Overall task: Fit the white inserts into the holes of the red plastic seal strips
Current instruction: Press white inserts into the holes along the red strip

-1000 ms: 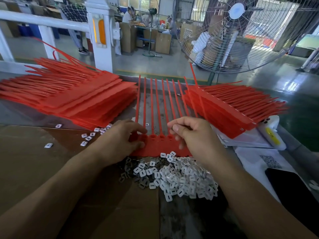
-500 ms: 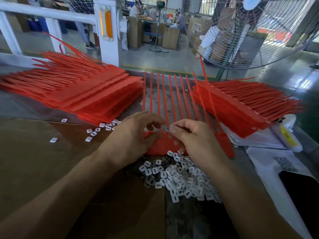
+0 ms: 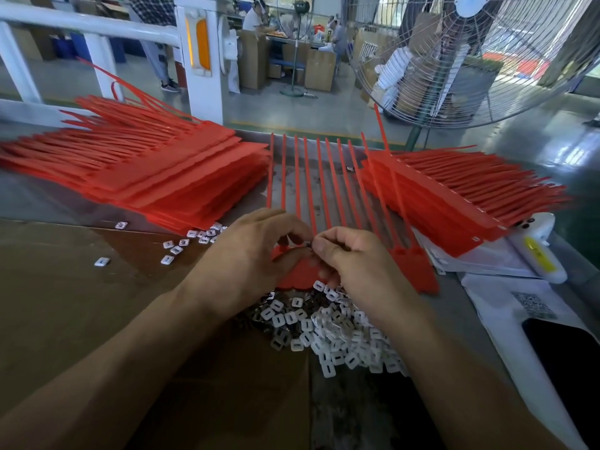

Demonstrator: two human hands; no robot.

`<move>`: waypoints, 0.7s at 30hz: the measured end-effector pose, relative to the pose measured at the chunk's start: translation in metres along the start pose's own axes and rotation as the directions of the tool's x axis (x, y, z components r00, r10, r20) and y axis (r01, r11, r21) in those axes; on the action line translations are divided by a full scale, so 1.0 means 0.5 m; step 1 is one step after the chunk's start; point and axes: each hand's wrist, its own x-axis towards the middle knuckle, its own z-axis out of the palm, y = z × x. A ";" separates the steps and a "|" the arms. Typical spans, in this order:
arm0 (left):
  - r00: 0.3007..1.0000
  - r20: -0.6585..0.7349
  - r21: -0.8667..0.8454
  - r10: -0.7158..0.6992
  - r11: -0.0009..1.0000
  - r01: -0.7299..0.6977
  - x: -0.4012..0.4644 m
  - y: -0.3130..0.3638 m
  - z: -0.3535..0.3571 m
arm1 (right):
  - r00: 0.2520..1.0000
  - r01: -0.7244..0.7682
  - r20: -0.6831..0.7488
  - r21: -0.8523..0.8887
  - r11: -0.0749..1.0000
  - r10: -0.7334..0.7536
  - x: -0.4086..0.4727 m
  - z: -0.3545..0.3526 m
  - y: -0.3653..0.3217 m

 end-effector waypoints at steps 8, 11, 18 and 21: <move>0.999 -0.025 0.073 0.029 0.997 -0.027 0.004 -0.006 -0.009 | 0.999 0.029 -0.026 -0.011 1.000 -0.029 0.000 -0.001 0.004; 0.992 -0.081 0.051 -0.100 0.993 0.104 0.008 -0.026 -0.018 | 0.993 0.067 -0.096 -0.079 0.995 -0.074 -0.001 -0.002 0.007; 0.937 0.019 0.081 -0.350 0.934 0.348 -0.001 -0.068 -0.026 | 0.988 0.078 -0.118 -0.153 0.985 -0.097 -0.003 -0.004 0.014; 0.935 0.043 0.114 -0.353 0.931 0.346 -0.002 -0.071 -0.027 | 0.990 0.078 -0.104 -0.183 0.980 -0.098 -0.003 -0.003 0.016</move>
